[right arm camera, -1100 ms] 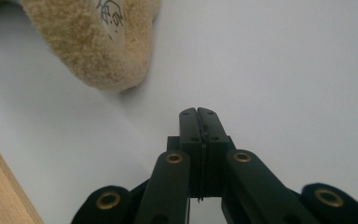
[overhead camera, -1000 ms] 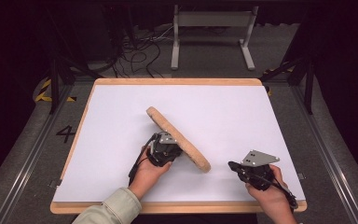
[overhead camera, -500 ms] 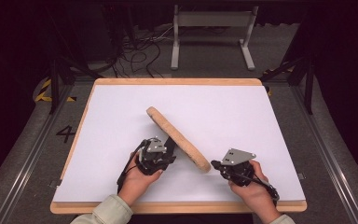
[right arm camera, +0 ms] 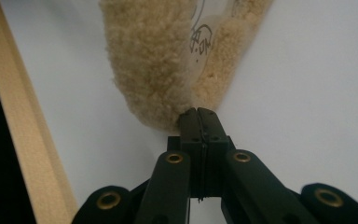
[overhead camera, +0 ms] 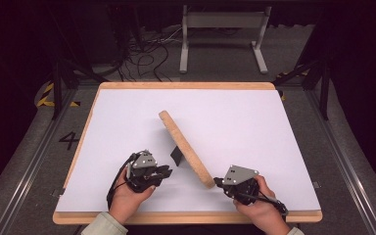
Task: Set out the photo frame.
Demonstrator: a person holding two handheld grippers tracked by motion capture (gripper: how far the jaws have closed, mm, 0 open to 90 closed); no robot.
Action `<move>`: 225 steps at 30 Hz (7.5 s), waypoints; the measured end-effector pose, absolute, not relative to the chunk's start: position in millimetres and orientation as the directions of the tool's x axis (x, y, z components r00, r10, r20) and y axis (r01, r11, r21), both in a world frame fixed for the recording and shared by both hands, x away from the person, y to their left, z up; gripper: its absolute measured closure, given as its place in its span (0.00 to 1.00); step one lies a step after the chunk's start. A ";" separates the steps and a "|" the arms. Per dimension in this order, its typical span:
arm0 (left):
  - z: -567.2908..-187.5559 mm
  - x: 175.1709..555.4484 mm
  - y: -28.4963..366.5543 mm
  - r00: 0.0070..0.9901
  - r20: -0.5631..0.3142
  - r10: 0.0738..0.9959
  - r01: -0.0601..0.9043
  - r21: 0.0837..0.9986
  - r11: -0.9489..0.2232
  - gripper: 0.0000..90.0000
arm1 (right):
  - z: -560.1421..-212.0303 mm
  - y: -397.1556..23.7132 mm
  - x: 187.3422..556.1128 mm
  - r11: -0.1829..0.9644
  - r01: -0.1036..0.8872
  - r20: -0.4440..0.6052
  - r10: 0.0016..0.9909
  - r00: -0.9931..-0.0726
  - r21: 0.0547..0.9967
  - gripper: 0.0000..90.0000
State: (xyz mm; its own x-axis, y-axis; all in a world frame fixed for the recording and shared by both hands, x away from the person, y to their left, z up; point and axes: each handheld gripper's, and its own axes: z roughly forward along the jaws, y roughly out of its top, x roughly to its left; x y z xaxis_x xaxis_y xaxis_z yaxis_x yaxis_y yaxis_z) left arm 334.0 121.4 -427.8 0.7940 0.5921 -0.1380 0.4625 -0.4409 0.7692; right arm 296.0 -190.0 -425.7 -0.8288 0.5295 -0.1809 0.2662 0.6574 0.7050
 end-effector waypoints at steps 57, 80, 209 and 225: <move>-430.2 337.1 141.5 0.756 -0.158 0.635 0.495 0.773 -0.397 0.87 | -421.2 -146.7 292.4 0.610 0.166 0.008 0.254 -0.967 0.775 1.00; -430.4 336.5 145.0 0.751 -0.161 0.641 0.500 0.773 -0.391 0.87 | -418.4 -135.2 312.6 0.480 0.202 -0.010 0.403 -0.915 0.853 1.00; -437.1 330.3 193.2 0.530 -0.221 0.819 0.627 0.752 -0.203 0.69 | -420.7 -177.0 489.2 0.478 0.416 -0.018 0.674 -0.739 0.774 0.68; -424.6 346.7 208.8 0.508 -0.242 0.827 0.605 0.783 -0.143 0.73 | -388.5 -185.7 443.2 0.478 0.368 -0.086 0.694 -0.715 0.797 0.71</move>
